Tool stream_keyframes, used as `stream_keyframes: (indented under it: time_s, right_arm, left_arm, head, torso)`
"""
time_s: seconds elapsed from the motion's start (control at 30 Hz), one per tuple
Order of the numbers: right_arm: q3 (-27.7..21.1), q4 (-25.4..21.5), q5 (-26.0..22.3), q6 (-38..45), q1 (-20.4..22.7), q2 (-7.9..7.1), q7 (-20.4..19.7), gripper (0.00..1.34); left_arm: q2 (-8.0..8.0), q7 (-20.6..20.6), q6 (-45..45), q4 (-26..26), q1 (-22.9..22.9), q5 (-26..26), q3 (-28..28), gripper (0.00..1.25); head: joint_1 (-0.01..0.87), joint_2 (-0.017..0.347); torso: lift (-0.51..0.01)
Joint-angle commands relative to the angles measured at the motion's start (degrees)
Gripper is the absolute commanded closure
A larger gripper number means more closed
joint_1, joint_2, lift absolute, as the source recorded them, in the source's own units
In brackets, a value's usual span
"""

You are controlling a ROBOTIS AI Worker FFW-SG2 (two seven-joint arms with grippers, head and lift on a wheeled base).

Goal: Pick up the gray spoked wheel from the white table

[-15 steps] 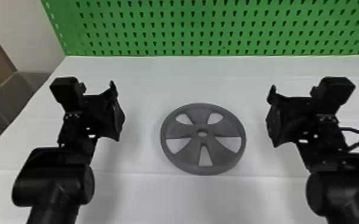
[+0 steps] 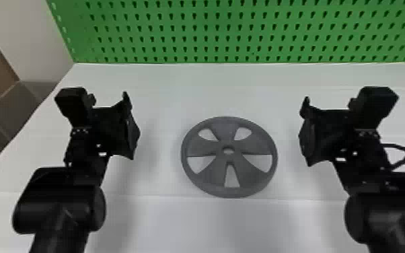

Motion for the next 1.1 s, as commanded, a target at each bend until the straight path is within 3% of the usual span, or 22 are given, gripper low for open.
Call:
stream_keyframes:
  time_s: [0.0, 0.23, 0.43, 0.73, 1.07]
  right_arm:
    - [0.0, -0.1, 0.0, 0.1, -0.1, -0.03, 0.0, 0.12]
    - [0.2, -0.4, 0.1, 1.7, -0.9, 0.06, 0.0, 0.12]
    - [0.8, -1.9, -1.3, 11.0, -4.4, 0.06, 0.0, 0.11]
    - [1.8, -2.4, -1.7, 32.8, -14.0, -0.64, 0.0, 0.1]
    - [3.7, 0.0, -3.6, 50.2, -24.8, -3.46, 0.0, 0.1]
  left_arm:
    - [0.0, 0.0, 0.0, 0.0, 0.0, 0.0, 0.0, 0.38]
    - [0.0, 0.0, 0.0, 0.0, 0.1, 0.3, 0.3, 0.38]
    - [0.0, 0.0, 0.0, -0.1, 0.2, 0.8, 0.4, 0.38]
    - [0.0, 0.0, 0.0, -0.1, 0.4, 1.2, 0.8, 0.38]
    - [0.09, 0.0, 0.0, 0.0, 0.4, 1.3, 0.5, 0.38]
  head:
    - [0.779, 0.095]
    - [0.779, 0.095]
    - [0.779, 0.095]
    - [0.779, 0.095]
    - [0.779, 0.095]
  torso:
    - [-0.091]
    - [-0.091]
    - [-0.091]
    - [-0.091]
    - [-0.091]
